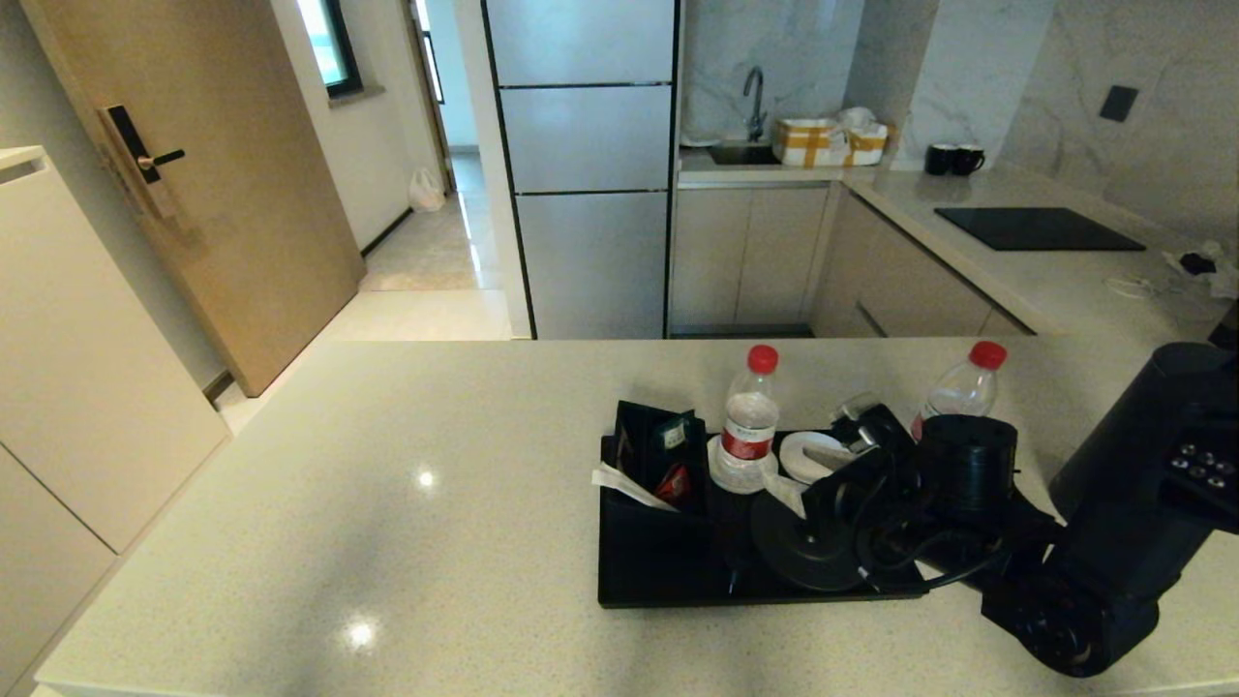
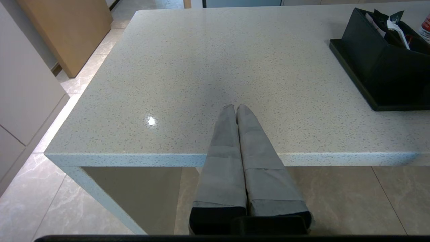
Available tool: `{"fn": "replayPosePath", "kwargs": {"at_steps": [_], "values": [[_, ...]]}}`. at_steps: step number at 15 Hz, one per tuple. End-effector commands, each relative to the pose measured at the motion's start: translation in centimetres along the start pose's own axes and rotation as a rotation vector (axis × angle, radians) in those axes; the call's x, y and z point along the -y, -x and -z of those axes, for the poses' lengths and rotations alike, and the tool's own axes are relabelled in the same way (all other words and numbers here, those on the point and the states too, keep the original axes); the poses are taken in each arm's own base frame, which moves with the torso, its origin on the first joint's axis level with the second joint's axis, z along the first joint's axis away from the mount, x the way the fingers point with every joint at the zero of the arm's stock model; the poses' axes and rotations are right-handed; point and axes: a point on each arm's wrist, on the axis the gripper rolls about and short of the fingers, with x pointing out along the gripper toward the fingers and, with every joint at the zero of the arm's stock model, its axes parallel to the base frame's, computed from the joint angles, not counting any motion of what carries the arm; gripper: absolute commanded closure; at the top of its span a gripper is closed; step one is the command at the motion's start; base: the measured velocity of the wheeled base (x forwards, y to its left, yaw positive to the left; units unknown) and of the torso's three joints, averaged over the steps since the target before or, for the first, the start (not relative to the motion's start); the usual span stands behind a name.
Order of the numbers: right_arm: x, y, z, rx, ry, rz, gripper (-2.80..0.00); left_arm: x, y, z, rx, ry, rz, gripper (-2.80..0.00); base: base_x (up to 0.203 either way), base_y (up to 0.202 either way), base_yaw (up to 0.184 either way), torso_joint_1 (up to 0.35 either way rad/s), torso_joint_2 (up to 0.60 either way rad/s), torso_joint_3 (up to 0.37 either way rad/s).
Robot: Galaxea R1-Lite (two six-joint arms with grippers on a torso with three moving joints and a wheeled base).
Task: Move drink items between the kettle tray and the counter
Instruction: Pick up the bottled water
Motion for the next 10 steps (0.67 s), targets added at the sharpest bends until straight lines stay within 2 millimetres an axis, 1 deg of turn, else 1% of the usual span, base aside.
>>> {"fn": "replayPosePath", "kwargs": {"at_steps": [1,2,6,8,10], "values": [[-0.1,-0.5,0.7,-0.015,-0.002,-0.005,-2.8,0.0,0.0,0.0,0.0,0.0,0.0,0.0,0.0,0.0,0.0,0.0,0.0,0.0],[-0.1,-0.9,0.8,-0.008,-0.002,-0.003,-2.8,0.0,0.0,0.0,0.0,0.0,0.0,0.0,0.0,0.0,0.0,0.0,0.0,0.0],[0.0,-1.1,0.6,0.002,-0.001,0.0,-2.8,0.0,0.0,0.0,0.0,0.0,-0.002,0.0,0.0,0.0,0.0,0.0,0.0,0.0],[0.3,-2.6,0.6,0.019,0.0,0.017,-2.8,0.0,0.0,0.0,0.0,0.0,0.0,0.0,0.0,0.0,0.0,0.0,0.0,0.0],[0.5,-3.5,0.4,0.033,-0.001,0.033,-2.8,0.0,0.0,0.0,0.0,0.0,-0.002,0.0,0.0,0.0,0.0,0.0,0.0,0.0]]}}
